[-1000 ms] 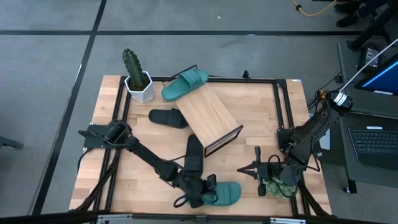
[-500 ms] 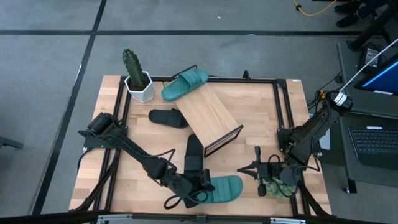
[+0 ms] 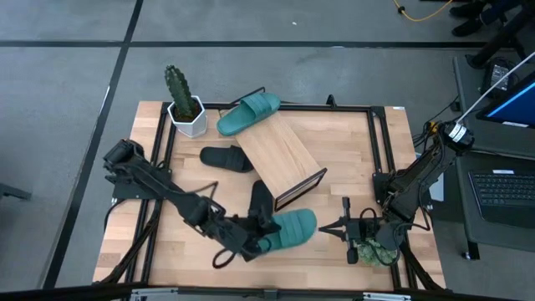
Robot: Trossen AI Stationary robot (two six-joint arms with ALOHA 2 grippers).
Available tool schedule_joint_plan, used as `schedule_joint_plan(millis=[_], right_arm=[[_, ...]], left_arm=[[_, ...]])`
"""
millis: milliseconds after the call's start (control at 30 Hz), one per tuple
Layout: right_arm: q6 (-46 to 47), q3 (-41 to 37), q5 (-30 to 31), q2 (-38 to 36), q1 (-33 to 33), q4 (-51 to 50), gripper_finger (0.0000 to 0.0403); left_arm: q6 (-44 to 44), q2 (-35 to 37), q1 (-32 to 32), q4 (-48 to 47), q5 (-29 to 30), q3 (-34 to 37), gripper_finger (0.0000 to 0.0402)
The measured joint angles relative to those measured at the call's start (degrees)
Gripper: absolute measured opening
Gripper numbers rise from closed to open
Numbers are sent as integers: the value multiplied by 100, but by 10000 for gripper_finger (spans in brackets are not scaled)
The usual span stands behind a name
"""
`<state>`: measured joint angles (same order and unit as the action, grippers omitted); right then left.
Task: Pick and place slides into the shelf
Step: Put the green slipper onto the shelf
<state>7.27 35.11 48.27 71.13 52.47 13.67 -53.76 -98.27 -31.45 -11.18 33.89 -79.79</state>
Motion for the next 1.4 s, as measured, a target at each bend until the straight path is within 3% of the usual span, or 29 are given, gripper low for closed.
schedule_joint_plan(millis=[300,467,900,1133,1400], right_arm=[[-7,0,-7,0,-2,-110,3],[-2,0,-7,0,-2,-207,3],[-498,0,13,0,-13,-455,3],[-354,0,15,0,-102,-607,3],[259,0,20,0,-131,-787,3]], left_arm=[[73,739,595,-509,-105,-1,0],[-472,965,1103,-745,-234,-2,0],[-883,1105,2825,-911,-1838,-4,0],[-996,1103,3525,-897,-2252,-4,0],[-1167,1103,3823,-896,-2618,-4,0]])
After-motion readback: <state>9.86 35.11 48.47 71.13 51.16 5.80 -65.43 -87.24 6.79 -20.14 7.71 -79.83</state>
